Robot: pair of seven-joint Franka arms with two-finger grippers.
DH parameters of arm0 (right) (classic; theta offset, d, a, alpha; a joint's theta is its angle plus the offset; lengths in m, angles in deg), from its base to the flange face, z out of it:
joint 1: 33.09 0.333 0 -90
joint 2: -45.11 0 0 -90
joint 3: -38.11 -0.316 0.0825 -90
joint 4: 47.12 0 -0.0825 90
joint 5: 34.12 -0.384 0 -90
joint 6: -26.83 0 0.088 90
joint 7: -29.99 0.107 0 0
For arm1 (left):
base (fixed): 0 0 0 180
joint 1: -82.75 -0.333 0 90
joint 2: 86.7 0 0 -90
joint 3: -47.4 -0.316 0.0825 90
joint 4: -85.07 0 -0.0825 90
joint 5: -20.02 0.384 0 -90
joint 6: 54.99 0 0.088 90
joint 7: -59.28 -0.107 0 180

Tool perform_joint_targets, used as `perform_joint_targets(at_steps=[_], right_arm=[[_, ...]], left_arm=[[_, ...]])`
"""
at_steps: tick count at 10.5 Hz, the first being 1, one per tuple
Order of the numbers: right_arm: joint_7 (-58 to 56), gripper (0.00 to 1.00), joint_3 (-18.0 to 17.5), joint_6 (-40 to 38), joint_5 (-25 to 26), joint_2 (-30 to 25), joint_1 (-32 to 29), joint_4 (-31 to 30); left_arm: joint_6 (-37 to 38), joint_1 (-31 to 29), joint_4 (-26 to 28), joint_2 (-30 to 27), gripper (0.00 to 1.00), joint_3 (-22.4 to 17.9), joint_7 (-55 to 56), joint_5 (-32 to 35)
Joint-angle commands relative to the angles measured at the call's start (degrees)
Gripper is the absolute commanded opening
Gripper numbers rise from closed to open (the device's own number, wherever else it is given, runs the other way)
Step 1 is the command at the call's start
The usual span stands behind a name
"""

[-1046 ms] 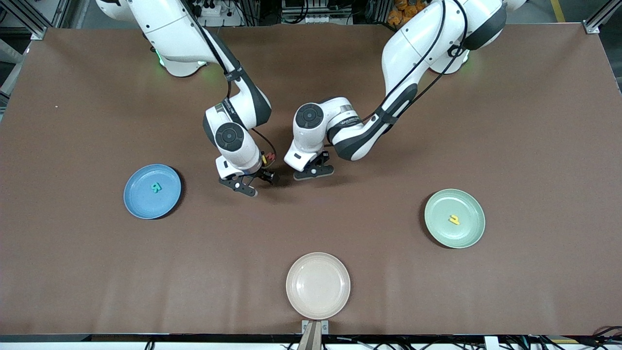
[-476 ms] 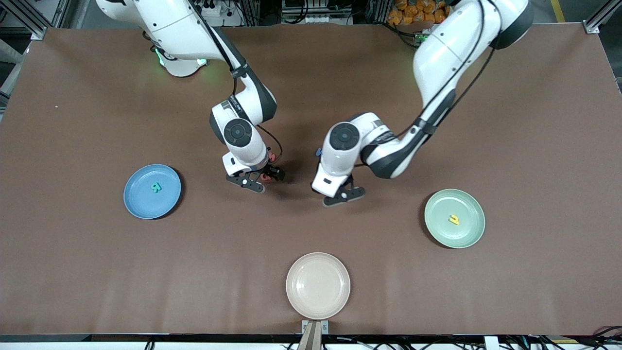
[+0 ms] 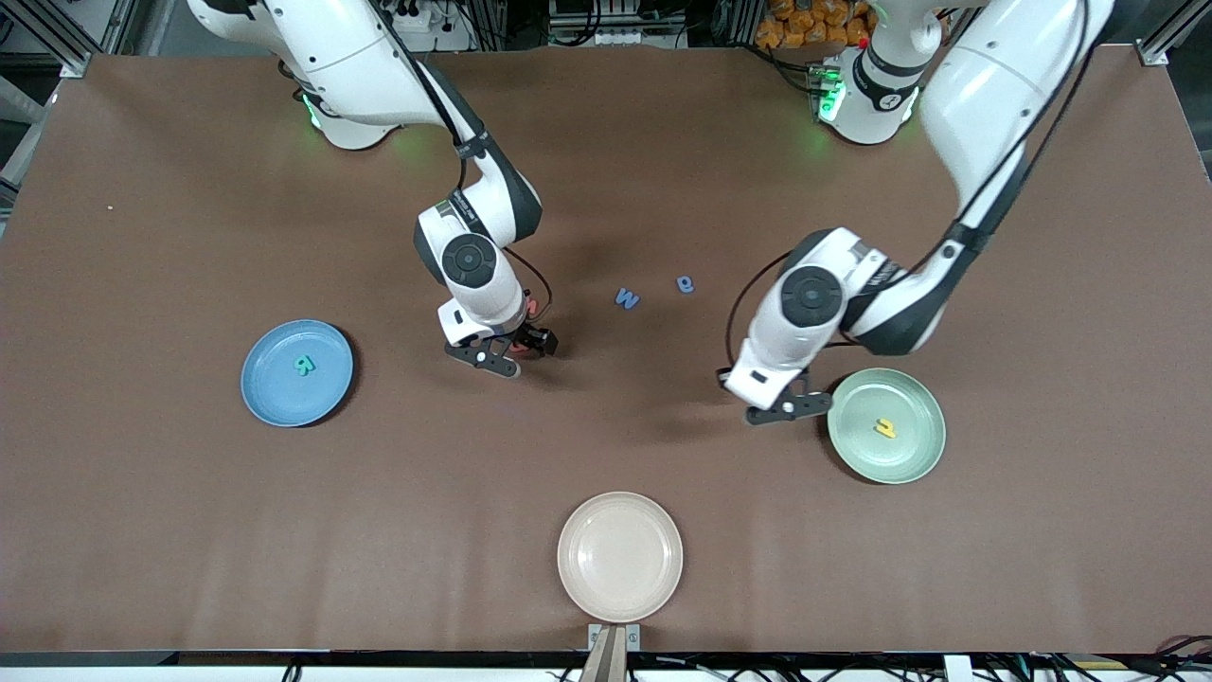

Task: Sort uppercase to blue plate, lowercase to green plate
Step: 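Carry blue E to the green plate and open the left gripper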

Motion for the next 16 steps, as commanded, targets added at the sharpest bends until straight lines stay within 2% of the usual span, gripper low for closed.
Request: perform_joint_targets(at_steps=[1,4,5,6,8,10,11,12,13,14,16], right_arm=[[0.58,0.93,0.32,-0.60,1.21,0.34,0.22,0.66],[0.58,0.73,0.32,-0.60,1.30,0.43,-0.04,0.57],[0.40,0.58,0.32,-0.60,1.21,0.43,-0.13,0.58],[0.40,0.52,0.32,-0.60,1.21,0.43,-0.39,0.58],[0.31,0.33,0.32,-0.60,1.21,0.43,-0.66,0.75],[0.58,0.23,0.32,-0.69,1.21,0.43,-0.66,0.75],[0.58,0.16,0.32,-0.69,1.21,0.43,-0.66,0.75],[0.23,0.12,0.32,-0.69,1.21,0.34,-0.75,0.84],[0.23,0.12,0.32,-0.95,1.21,0.25,-0.92,1.01],[0.05,0.11,0.41,-2.61,1.21,-0.01,-1.36,2.06],[-3.96,0.09,0.24,-16.61,0.43,0.16,-4.94,9.76]], left_arm=[[-0.10,-6.18,6.48,-4.75,0.00,0.89,-9.64,0.31],[0.69,-12.78,7.72,-4.93,0.00,0.71,-20.05,0.31],[0.78,-13.84,7.72,-4.76,0.00,0.45,-21.02,0.31],[0.78,-13.94,7.72,-4.67,0.00,0.36,-21.03,0.31],[0.96,-14.56,7.55,-4.49,0.00,-1.04,-23.21,0.31],[0.96,-14.64,7.20,-3.45,0.00,-1.66,-23.84,0.23],[0.96,-14.64,7.11,-3.27,0.23,-1.66,-23.76,0.23],[0.96,-14.64,7.11,-3.35,0.77,-1.66,-23.58,0.23],[0.96,-14.64,7.11,-3.35,1.00,-1.66,-23.23,0.23],[0.96,-14.64,7.11,-3.44,1.00,-1.57,-23.05,0.23],[1.05,-14.12,7.19,-3.96,1.00,-1.14,-21.83,-0.56]])
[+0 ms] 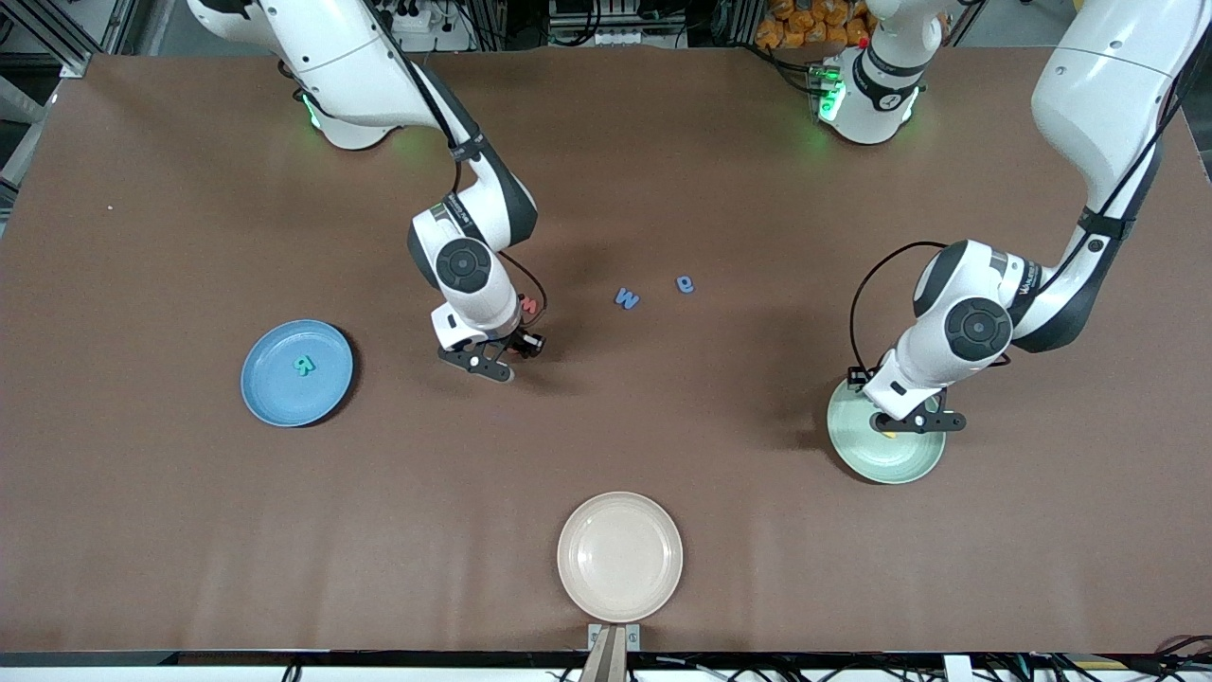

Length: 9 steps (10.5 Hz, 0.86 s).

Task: Sort uppercase to blue plate, lowercase to green plate
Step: 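Carry blue E to the green plate and open the left gripper, then drop pink o on the blue plate while the left gripper reaches blue a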

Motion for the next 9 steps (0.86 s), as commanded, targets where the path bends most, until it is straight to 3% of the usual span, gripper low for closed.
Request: perform_joint_targets(at_steps=[1,3,5,9], right_arm=[[-4.67,0.09,-0.94,-14.47,-0.71,0.33,-5.63,9.36],[-8.10,0.09,-0.59,-18.46,-1.43,-1.67,-8.79,9.84],[-17.99,0.09,-0.42,-25.32,-0.72,-3.61,-16.16,9.93],[-35.94,0.11,-0.24,-25.86,5.25,-3.36,-29.27,7.64]], left_arm=[[0.61,0.63,0.37,-1.25,1.00,2.12,3.84,-2.28],[2.18,0.98,0.11,-1.17,1.00,6.43,11.65,-2.65],[2.19,4.74,0.28,-0.82,1.00,8.90,23.50,-2.65],[2.11,14.06,0.11,0.32,1.00,9.61,39.69,-3.61]])
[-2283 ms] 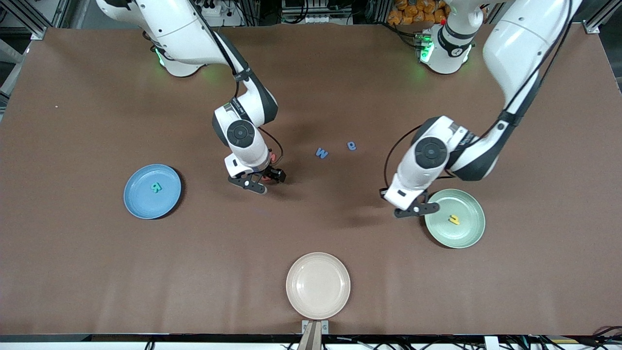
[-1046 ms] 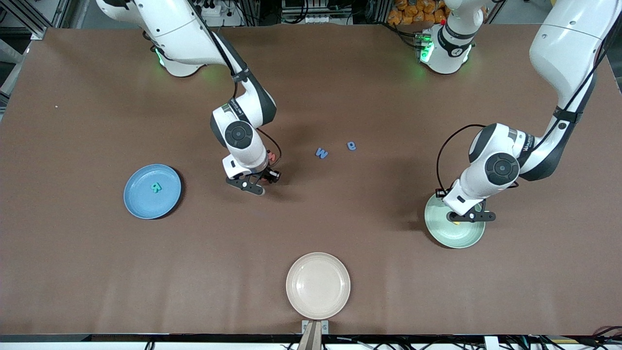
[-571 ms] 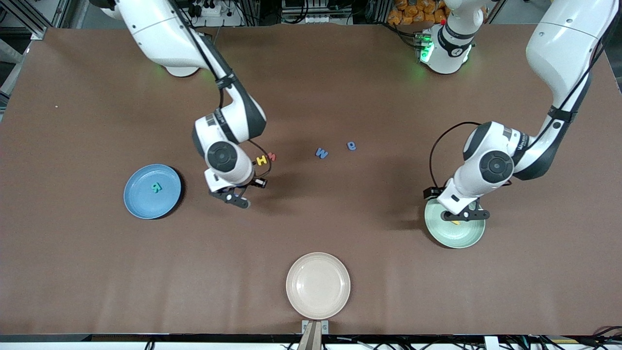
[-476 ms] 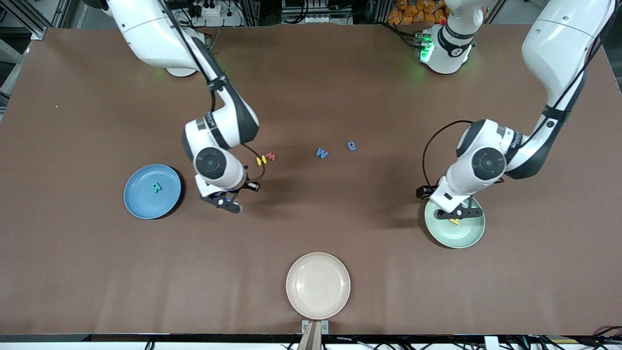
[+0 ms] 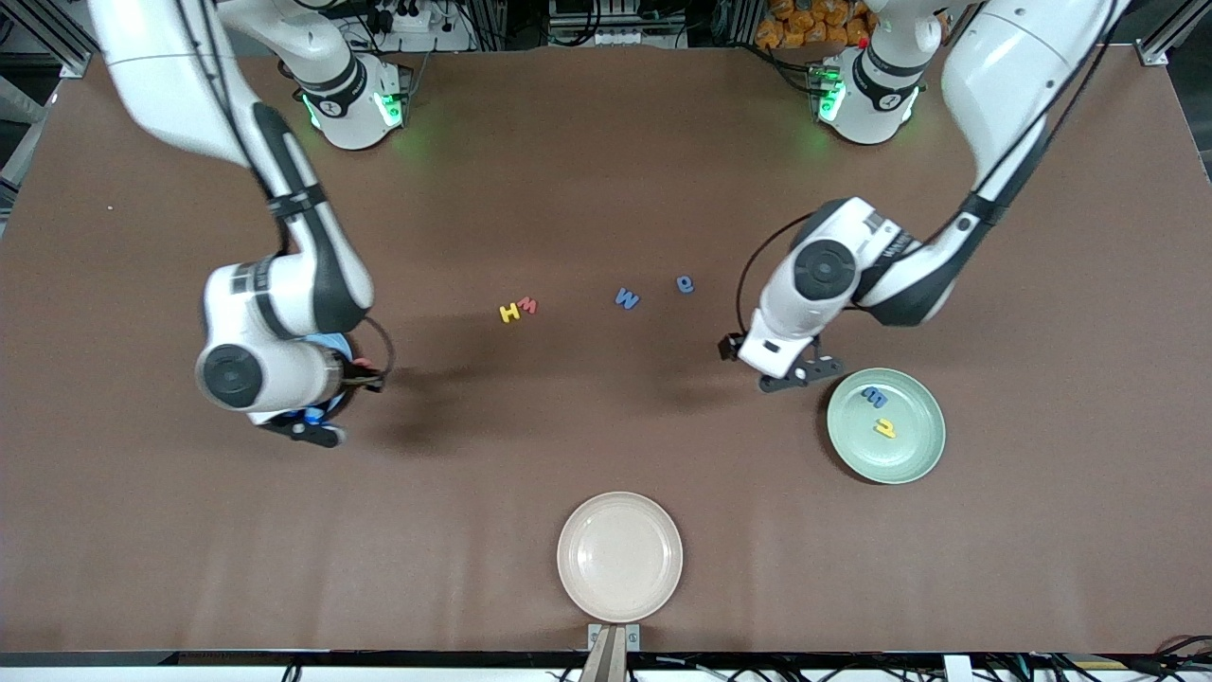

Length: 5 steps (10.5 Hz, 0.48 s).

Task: Sort uppercase to blue plate, lowercase to green plate
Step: 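Drop pink o on the blue plate while the left gripper reaches blue a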

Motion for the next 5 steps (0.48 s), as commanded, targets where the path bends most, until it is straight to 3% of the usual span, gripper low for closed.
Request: perform_joint_targets(at_steps=[1,2,3,4,5], right_arm=[[-6.62,0.12,-0.99,0.39,2.16,-0.47,-5.22,-1.79],[-6.81,0.25,-1.08,0.40,2.51,-0.29,-5.50,-1.79],[-6.81,0.50,-1.08,0.48,2.52,-0.21,-5.33,-1.79],[-6.81,0.99,-1.08,0.57,2.52,-0.03,-4.98,-1.79],[-6.81,1.00,-1.16,0.40,2.43,-0.03,-4.80,-1.79]], left_arm=[[0.44,3.63,-0.07,0.85,1.00,0.38,7.85,-1.76],[0.09,5.56,-0.25,1.55,1.00,0.47,10.84,-1.76],[-0.61,6.97,-0.25,2.34,1.00,0.38,13.75,-1.76],[-1.05,8.55,-0.25,3.04,1.00,0.38,16.65,-1.76],[-1.05,9.61,-0.25,3.57,1.00,0.38,18.50,-1.50]])
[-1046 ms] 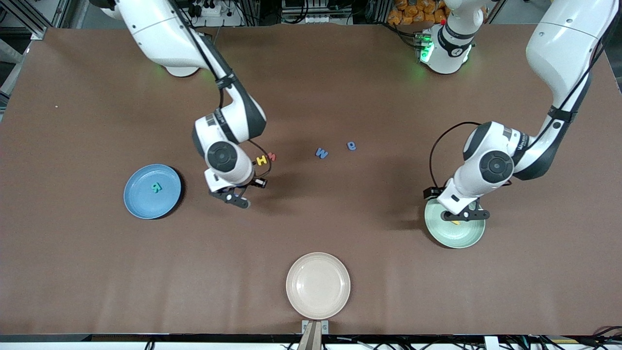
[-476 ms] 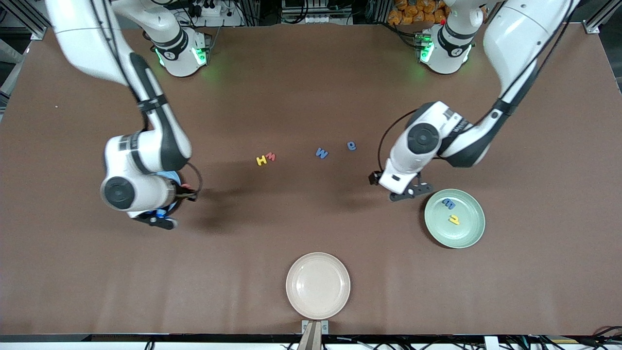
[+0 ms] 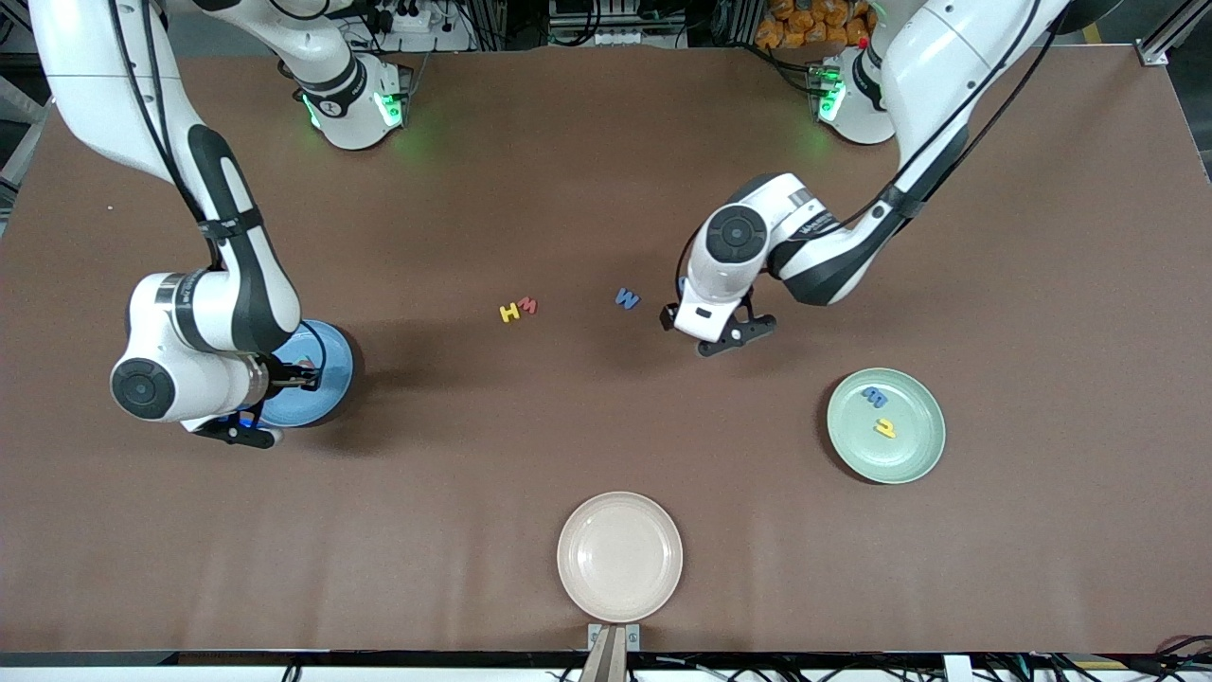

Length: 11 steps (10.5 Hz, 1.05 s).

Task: Sort uppercase to blue plate, lowercase to green plate
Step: 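Drop pink o on the blue plate while the left gripper reaches blue a, then grasp blue a with the left gripper while the right gripper grasps yellow H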

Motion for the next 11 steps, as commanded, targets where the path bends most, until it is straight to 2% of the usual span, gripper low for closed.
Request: perform_joint_targets(at_steps=[1,4,6,7,9,11], right_arm=[[0.50,1.00,-0.66,0.21,0.92,-0.50,0.64,-0.55],[2.25,1.00,-1.02,-2.50,0.13,-1.55,3.61,-0.55],[11.79,1.00,-1.71,-2.61,0.04,-2.17,6.95,-1.16],[17.84,1.00,-1.98,-2.61,-0.14,-2.87,9.40,-2.47],[28.75,1.00,-2.07,0.63,-4.86,-5.77,15.20,-6.78],[39.55,1.00,-2.07,5.19,-7.51,-5.86,20.21,-8.19]], left_arm=[[-0.51,1.68,-0.30,1.08,1.00,-0.02,4.54,-0.92],[-1.13,3.70,-0.57,2.13,1.00,-0.02,8.59,-0.57],[-1.13,3.89,0.83,1.52,1.00,-0.11,8.08,0.31],[-1.13,3.71,2.06,0.91,1.00,0.06,8.16,2.83],[-1.22,3.27,4.96,0.55,1.00,0.76,8.68,7.32],[-2.79,2.92,8.03,-1.11,1.00,0.94,9.29,7.69]])
